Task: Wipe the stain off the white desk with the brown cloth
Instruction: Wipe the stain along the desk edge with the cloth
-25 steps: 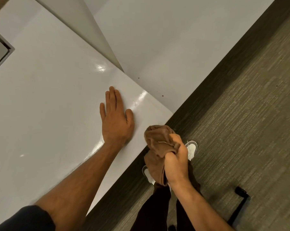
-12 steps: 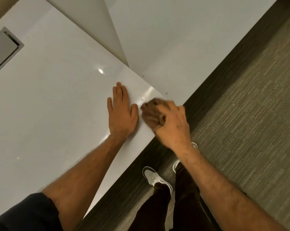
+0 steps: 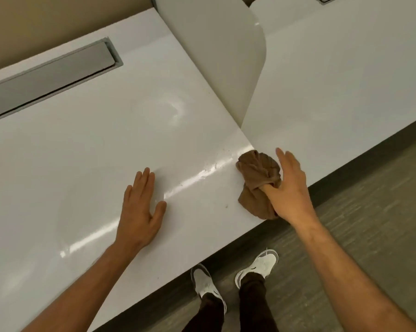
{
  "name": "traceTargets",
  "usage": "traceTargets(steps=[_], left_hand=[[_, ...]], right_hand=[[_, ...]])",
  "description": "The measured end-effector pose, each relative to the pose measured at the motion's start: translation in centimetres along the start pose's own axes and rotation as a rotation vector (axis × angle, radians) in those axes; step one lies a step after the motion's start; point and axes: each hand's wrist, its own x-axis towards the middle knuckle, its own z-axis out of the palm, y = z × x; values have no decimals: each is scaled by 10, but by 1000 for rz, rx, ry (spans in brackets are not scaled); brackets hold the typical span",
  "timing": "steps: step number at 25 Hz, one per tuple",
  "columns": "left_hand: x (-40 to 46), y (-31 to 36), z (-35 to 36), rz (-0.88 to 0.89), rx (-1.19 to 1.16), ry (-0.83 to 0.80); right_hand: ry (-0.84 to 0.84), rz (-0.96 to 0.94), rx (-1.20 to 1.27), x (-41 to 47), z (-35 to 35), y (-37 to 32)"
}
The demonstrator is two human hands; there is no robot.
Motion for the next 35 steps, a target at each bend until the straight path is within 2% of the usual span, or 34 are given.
traceTargets(steps=[2,5,8,10,12,17,19,22,25,26,28,29,31,33,35], left_hand=[[-12,-22,-7,-48,90,-20],[-23,-36,-3,-80,173,-57],[-22,-40,4,-76,228,-57],[-21,-40,5,-75,234,-73],[-21,-42,6,-82,241,-73],[-21,-41,5,-78,246,-96],[-21,-41,4,-70,223,-96],[-22,-43,1,-42,133,-84],[-27,-42,-3,-26,-9,-76],[-28,-40,-7,-21,-52,-76],[-36,-38,-17,1,-93,-98],[-45,-39,-22,-1,-90,-102],[-65,-48,-30,-28,-55,-67],[-90,-64,-37,-83,-11,-15],[-116,-83,-40,-164,28,22]], right_hand=[[156,-16,-52,-10,13,7],[116,29,-103,-25,47,21],[262,66,-176,-13,75,16],[333,-12,-199,5,85,9],[323,-111,-202,31,92,-3],[131,-391,-239,51,116,-26],[-2,-528,-260,24,134,-27],[-234,-603,-254,-36,166,-19],[-392,-704,-191,-76,170,-9],[-474,-656,-109,-76,159,-13],[-593,-384,119,-66,128,-25],[-550,-268,205,-58,110,-30],[-281,-194,270,-38,73,-33],[-25,-178,234,-27,45,-20],[108,-149,72,-32,37,-3]])
